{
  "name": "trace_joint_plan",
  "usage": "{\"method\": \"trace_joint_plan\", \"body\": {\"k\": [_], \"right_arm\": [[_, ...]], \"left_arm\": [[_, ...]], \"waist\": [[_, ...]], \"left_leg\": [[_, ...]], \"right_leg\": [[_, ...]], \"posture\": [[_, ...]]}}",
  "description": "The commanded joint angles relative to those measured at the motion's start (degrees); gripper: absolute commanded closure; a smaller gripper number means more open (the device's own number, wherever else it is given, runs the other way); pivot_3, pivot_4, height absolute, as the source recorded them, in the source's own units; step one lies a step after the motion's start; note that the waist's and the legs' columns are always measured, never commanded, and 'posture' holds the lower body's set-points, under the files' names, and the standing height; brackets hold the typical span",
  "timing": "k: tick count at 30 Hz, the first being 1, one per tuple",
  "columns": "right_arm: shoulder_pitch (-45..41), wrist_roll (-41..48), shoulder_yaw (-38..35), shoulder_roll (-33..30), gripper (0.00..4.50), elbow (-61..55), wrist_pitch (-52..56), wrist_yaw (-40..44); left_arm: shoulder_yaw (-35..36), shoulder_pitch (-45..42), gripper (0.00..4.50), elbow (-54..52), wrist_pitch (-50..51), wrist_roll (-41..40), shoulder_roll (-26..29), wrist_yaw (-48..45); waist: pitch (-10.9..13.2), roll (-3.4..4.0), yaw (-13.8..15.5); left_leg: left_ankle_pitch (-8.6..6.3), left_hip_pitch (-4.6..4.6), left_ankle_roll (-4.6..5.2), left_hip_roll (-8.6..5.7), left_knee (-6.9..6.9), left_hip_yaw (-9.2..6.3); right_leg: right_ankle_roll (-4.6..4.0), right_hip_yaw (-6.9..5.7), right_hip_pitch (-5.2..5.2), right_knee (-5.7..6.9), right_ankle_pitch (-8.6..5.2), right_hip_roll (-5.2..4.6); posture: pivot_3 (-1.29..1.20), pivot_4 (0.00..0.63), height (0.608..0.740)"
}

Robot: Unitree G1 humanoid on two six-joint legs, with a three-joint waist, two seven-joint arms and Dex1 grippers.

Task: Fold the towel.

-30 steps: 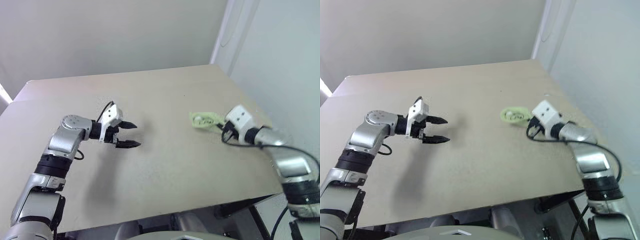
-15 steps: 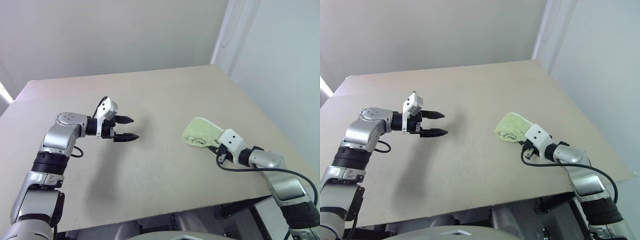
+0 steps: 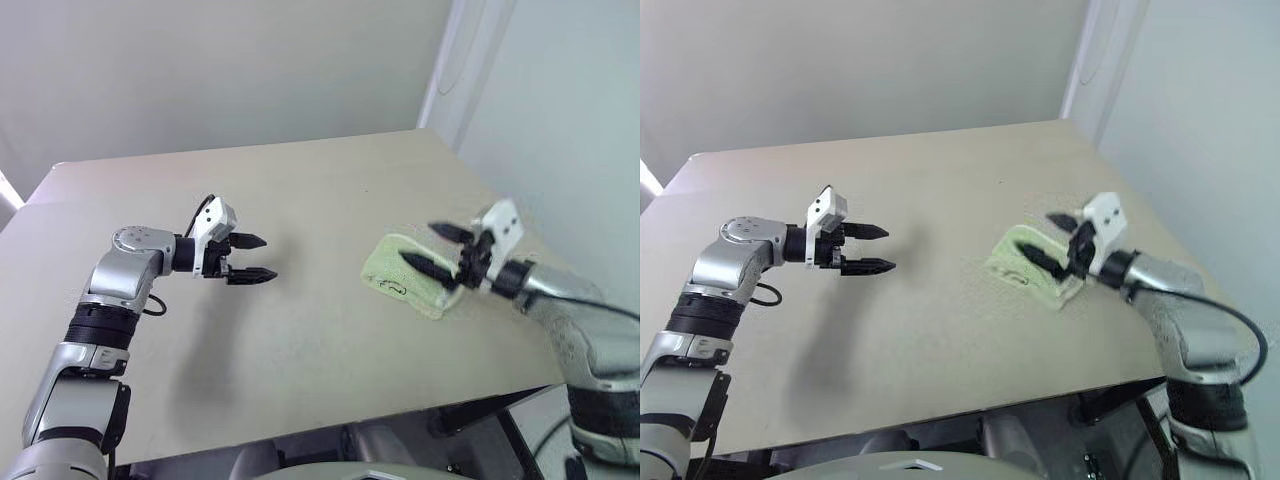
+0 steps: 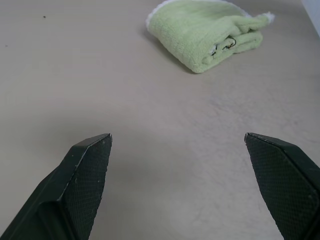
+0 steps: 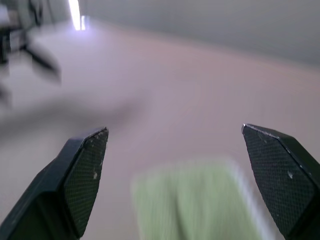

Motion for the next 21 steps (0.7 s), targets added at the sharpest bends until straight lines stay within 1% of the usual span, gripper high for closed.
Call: {"method": "trace_joint_plan", "body": {"k": [1,5,8,11,13,16,18,19,21], "right_arm": [[-2.2,-2.5,1.0,3.1,0.01,6.9,-1.3,-5.1],[-1.8,-7.7,4.6,6.5,0.01,14.3,-8.1,-7.5],[-0.1,-13.3,8.7,7.8,0.01,20.4,-14.9,-7.9],[0.0,-17.8,11.3,10.1,0.01,29.2,-20.8,-10.1],[0.4,-21.0,13.7,10.8,0.01,32.8,-24.5,-10.6],[1.0,-23.4,15.3,12.1,0.01,36.1,-27.5,-11.3],[0.9,-24.9,16.2,11.7,0.01,37.3,-28.9,-11.0],[0.7,-25.2,16.1,11.2,0.01,37.2,-29.4,-10.6],[-0.3,-22.3,13.2,10.6,0.01,35.1,-27.5,-9.8]], "left_arm": [[0.7,-0.9,0.0,-1.3,-1.0,0.1,0.2,0.5],[1.1,-0.6,0.0,-2.3,-0.6,-0.2,0.1,1.3],[1.6,-0.4,0.0,-2.6,-1.0,-0.2,0.1,2.4],[1.8,-0.3,0.0,-2.8,-0.7,-0.4,0.1,3.2],[1.9,-0.2,0.0,-3.1,-0.7,-0.6,-0.1,3.6],[1.9,-0.2,0.0,-2.7,-1.0,-0.6,-0.4,4.4],[1.8,-0.1,0.0,-2.4,-1.2,-0.5,-0.5,4.6],[1.7,-0.2,0.0,-2.2,-1.3,-0.5,-0.6,4.7],[1.8,-0.5,0.0,-2.1,-1.2,-0.6,-0.8,4.7]], "waist": [[0.0,0.01,0.2],[0.0,0.02,0.1],[0.0,0.02,0.0],[0.0,0.02,-0.1],[0.0,0.01,-0.2],[-0.1,-0.09,-0.3],[-0.1,-0.15,-0.4],[-0.1,-0.18,-0.5],[-0.2,-0.18,-0.6]], "left_leg": [[0.0,-0.02,0.0,0.0,0.0,0.0],[0.0,-0.1,0.0,-0.02,0.0,0.06],[-0.01,-0.12,0.01,-0.02,-0.02,0.06],[-0.01,-0.12,0.02,-0.02,-0.05,0.06],[-0.01,-0.09,0.02,-0.02,-0.04,0.07],[-0.01,0.05,0.01,-0.02,-0.01,0.05],[-0.01,0.11,0.01,-0.02,0.03,0.05],[-0.01,0.14,0.01,-0.02,0.04,0.05],[0.0,0.17,0.01,-0.02,0.05,0.04]], "right_leg": [[-0.01,0.0,0.0,0.0,0.0,0.0],[0.03,0.02,-0.09,-0.09,0.02,-0.09],[0.1,0.03,-0.12,-0.09,0.03,-0.1],[0.09,0.03,-0.12,-0.06,0.02,-0.08],[0.07,0.04,-0.08,-0.01,0.01,-0.08],[0.04,0.04,0.09,-0.01,0.0,-0.06],[0.03,0.04,0.18,-0.01,0.01,-0.06],[0.03,0.05,0.22,-0.01,0.01,-0.06],[0.03,0.05,0.26,0.0,0.01,-0.06]], "posture": [[0.0,0.0,0.712],[0.0,0.0,0.712],[0.0,0.0,0.712],[0.0,0.0,0.712],[0.0,0.0,0.712],[0.0,0.0,0.712],[0.0,0.0,0.712],[0.0,0.0,0.712],[0.0,0.0,0.712]]}}
